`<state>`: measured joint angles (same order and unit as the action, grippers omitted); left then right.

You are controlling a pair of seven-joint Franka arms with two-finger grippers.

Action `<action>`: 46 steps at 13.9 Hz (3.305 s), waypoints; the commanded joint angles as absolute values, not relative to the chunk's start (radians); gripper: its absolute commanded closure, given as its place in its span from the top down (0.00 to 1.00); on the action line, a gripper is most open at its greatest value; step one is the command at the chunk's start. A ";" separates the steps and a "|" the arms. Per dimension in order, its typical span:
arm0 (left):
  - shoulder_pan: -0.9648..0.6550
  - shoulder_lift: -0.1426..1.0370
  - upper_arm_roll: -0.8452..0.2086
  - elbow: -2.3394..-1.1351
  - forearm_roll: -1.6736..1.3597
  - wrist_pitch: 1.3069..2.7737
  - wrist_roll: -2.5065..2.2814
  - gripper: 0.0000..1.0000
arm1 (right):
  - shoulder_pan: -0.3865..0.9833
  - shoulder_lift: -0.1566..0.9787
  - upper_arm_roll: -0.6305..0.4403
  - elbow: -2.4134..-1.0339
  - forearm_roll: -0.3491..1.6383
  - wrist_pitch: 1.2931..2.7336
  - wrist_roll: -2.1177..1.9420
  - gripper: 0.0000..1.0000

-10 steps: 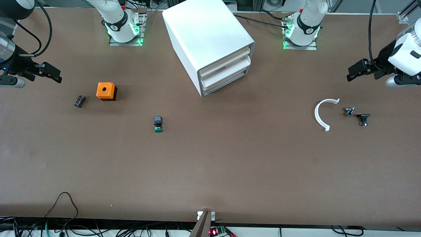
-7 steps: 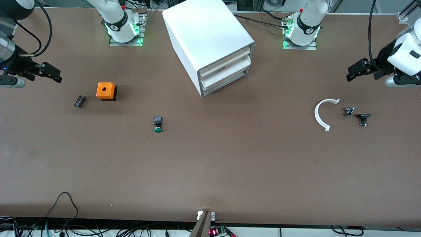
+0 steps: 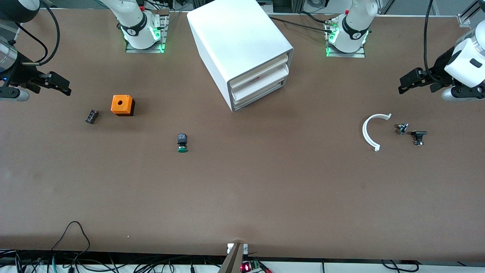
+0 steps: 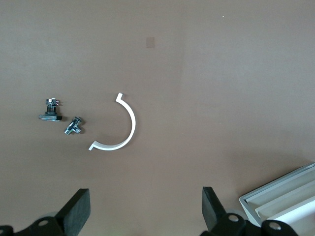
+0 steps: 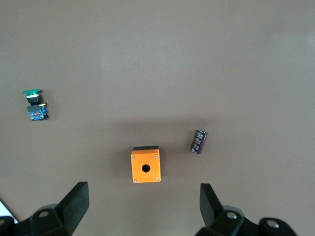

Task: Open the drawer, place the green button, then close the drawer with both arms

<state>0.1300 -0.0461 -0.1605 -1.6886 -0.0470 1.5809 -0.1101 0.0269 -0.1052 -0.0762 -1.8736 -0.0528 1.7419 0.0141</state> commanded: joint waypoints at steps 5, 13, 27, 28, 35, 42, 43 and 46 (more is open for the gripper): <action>0.123 0.057 -0.207 -1.626 -0.041 1.562 -0.094 1.00 | 0.029 -0.127 -0.084 -1.893 -0.032 1.741 -0.008 1.00; 0.120 0.402 -0.245 -1.854 -0.530 1.749 0.117 1.00 | 0.029 -0.121 -0.100 -1.893 -0.031 1.746 -0.009 1.00; -0.071 0.548 -0.414 -2.155 -1.000 2.039 0.541 0.76 | 0.179 0.038 -0.063 -1.885 -0.025 1.906 -0.006 1.00; -0.071 0.549 -0.434 -2.164 -1.000 2.040 0.541 0.56 | 0.205 0.069 -0.063 -1.878 -0.025 1.928 -0.006 1.00; -0.054 0.545 -0.430 -2.183 -0.989 2.040 0.535 0.00 | 0.399 0.307 -0.063 -1.848 -0.015 2.132 0.127 1.00; 0.049 0.511 -0.322 -2.102 -0.983 2.074 0.526 1.00 | 0.425 0.491 -0.037 -1.864 -0.008 2.308 0.250 1.00; 0.052 0.490 -0.322 -2.102 -0.985 2.075 0.531 1.00 | 0.425 0.512 -0.023 -1.864 -0.008 2.337 0.253 1.00; 0.113 0.370 -0.318 -2.095 -0.973 2.150 0.526 1.00 | 0.425 0.563 0.000 -1.864 -0.006 2.408 0.276 1.00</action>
<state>0.0696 0.4895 -0.3229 -2.0773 -0.9859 2.1032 0.5455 0.4236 0.5351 -0.0182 -1.8767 -0.0238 2.3761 0.2489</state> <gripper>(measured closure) 0.339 0.000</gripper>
